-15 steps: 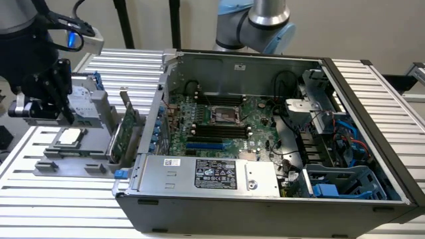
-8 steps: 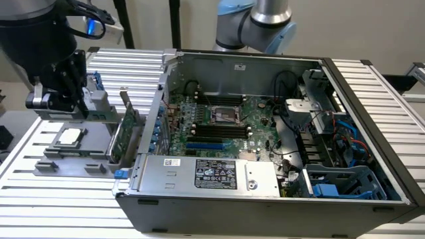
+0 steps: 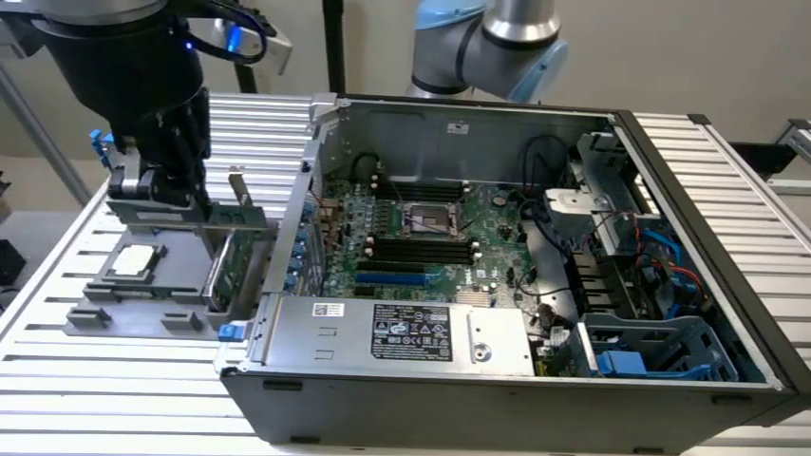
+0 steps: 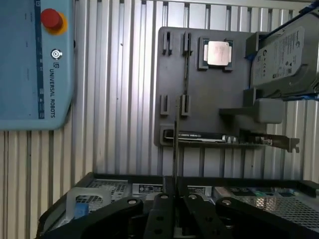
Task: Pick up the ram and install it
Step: 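Pick up the ram and move it above insertion slot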
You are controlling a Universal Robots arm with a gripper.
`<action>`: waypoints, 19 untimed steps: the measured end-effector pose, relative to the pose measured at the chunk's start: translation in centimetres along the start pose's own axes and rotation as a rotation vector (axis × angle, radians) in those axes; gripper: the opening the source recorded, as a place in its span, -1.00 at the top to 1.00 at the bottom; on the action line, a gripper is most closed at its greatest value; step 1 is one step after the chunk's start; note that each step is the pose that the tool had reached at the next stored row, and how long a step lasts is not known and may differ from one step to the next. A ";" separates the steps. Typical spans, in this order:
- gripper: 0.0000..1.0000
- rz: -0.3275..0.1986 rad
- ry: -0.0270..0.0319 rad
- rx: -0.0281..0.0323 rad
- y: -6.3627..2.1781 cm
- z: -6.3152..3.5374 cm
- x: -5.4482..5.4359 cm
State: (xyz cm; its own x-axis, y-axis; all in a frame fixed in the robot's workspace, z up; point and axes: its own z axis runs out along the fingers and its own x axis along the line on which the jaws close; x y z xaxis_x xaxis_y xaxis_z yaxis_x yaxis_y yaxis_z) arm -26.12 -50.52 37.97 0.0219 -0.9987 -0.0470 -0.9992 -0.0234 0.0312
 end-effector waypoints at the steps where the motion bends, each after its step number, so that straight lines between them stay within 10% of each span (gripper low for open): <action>1: 1.00 0.000 0.0000 0.0000 -0.44 -0.06 0.0; 19: 1.00 0.000 0.0000 0.0000 -8.61 -0.77 0.2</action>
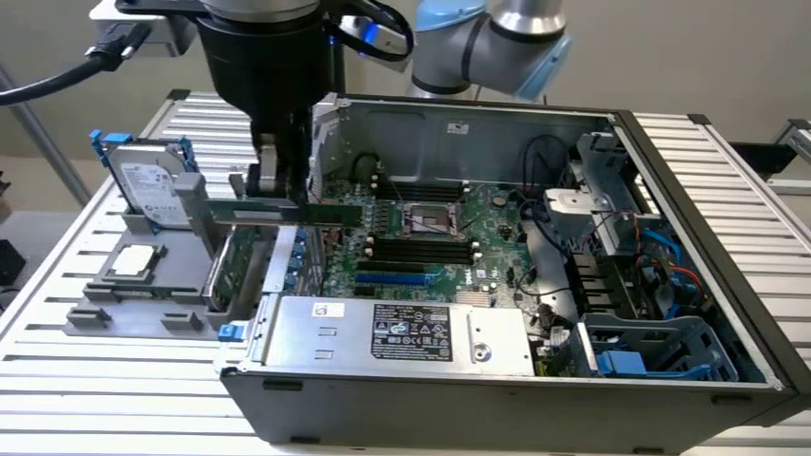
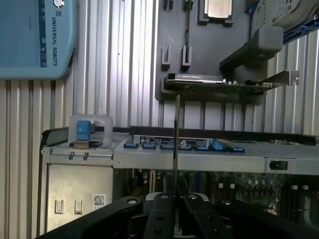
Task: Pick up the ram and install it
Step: 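Pick up the ram and move it above insertion slot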
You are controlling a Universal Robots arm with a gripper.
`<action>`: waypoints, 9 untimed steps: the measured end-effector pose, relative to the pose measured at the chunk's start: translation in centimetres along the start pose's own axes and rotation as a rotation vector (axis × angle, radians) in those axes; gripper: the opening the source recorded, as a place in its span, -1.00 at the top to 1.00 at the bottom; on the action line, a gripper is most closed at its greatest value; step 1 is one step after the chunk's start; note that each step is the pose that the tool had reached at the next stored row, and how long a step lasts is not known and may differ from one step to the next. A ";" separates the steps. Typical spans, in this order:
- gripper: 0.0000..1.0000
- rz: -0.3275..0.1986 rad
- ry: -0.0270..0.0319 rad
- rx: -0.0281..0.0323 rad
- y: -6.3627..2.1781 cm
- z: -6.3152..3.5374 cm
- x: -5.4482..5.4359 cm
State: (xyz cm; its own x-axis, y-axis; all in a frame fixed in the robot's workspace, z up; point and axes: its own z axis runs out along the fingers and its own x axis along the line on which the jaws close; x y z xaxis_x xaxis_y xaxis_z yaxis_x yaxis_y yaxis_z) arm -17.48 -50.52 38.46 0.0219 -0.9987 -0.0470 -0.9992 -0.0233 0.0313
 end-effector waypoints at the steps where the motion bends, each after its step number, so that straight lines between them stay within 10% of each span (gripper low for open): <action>1: 1.00 0.000 0.0000 0.0001 -0.46 -0.02 0.0; 9: 1.00 0.000 -0.0007 0.0001 -4.10 -0.13 0.1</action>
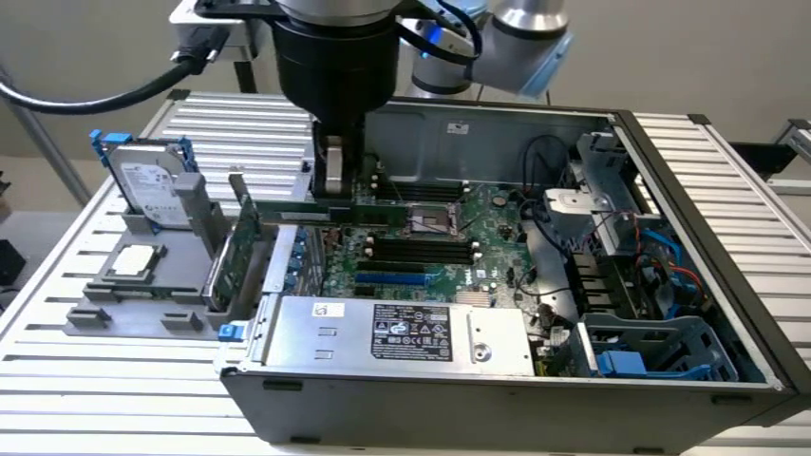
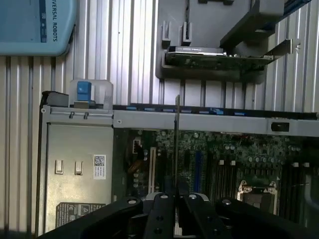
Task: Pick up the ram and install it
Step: 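Pick up the ram and move it above insertion slot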
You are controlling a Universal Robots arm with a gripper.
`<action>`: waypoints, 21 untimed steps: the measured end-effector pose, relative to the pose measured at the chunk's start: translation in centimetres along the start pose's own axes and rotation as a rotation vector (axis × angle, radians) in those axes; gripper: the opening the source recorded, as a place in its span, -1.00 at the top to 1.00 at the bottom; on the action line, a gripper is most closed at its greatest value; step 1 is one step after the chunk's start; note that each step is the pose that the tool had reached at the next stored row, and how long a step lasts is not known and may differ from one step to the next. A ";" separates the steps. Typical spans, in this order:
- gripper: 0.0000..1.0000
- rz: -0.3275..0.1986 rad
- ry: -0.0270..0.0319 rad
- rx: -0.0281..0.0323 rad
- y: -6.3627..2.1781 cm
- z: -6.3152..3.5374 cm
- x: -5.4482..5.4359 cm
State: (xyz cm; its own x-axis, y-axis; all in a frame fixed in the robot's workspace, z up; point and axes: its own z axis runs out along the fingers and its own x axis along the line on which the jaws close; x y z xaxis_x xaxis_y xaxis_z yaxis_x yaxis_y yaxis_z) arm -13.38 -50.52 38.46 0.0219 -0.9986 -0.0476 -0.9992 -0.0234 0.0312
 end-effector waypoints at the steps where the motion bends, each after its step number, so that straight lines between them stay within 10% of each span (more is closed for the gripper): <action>1: 1.00 0.000 -0.0002 0.0000 -0.46 -0.02 0.0; 12: 1.00 0.000 -0.0006 0.0001 -5.47 0.18 -0.5; 21: 1.00 0.000 0.0022 0.0000 -8.52 1.40 -3.3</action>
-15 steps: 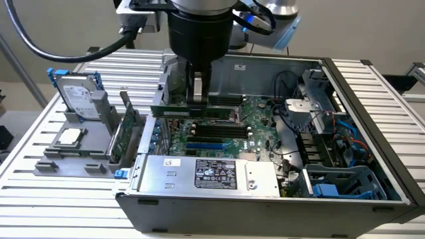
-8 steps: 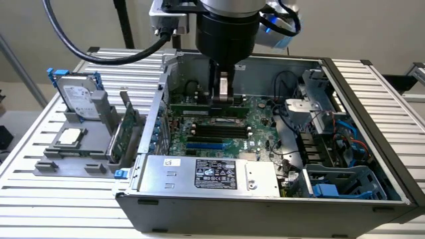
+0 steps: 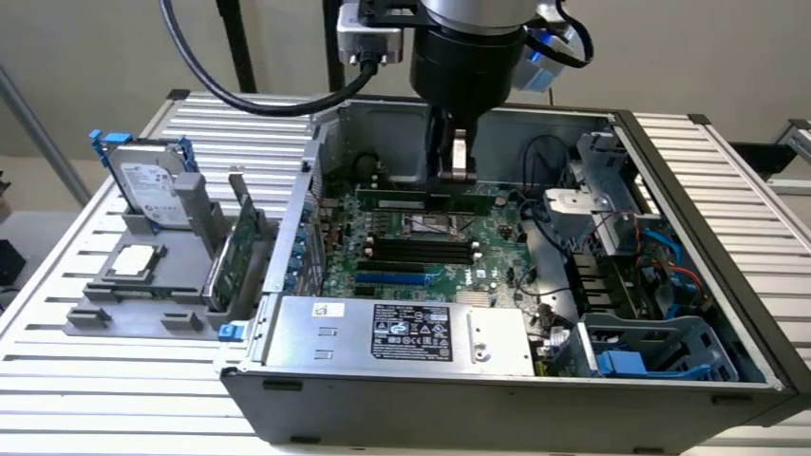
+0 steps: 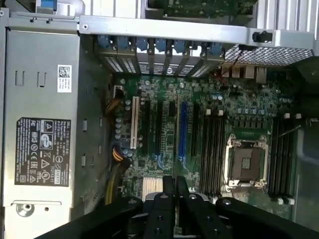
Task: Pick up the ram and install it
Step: 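Pick up the ram and move it above insertion slot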
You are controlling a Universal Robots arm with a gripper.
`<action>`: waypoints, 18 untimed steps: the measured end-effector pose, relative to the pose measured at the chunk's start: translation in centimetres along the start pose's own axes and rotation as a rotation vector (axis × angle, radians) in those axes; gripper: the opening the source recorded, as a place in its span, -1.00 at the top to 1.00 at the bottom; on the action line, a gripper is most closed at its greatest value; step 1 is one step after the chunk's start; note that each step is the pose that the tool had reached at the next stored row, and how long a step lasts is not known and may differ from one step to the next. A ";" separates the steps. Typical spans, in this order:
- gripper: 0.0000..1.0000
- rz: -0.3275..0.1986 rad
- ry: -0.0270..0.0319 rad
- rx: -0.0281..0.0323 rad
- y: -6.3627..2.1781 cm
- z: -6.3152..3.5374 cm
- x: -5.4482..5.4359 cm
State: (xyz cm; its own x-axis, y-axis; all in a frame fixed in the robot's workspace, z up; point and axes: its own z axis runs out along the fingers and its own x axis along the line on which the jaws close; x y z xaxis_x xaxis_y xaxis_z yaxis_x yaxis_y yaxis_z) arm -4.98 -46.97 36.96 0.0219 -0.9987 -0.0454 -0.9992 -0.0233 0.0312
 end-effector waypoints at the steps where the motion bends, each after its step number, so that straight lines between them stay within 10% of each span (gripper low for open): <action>1: 1.00 0.000 0.0005 -0.0001 -0.23 0.13 -0.4; 18: 1.00 0.010 0.0023 0.0004 -1.12 1.47 -4.8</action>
State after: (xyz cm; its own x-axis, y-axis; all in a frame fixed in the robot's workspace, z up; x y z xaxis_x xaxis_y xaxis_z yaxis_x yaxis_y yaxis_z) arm -4.02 -42.10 35.67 0.0121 -0.9990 -0.0428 -0.9994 -0.0135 0.0313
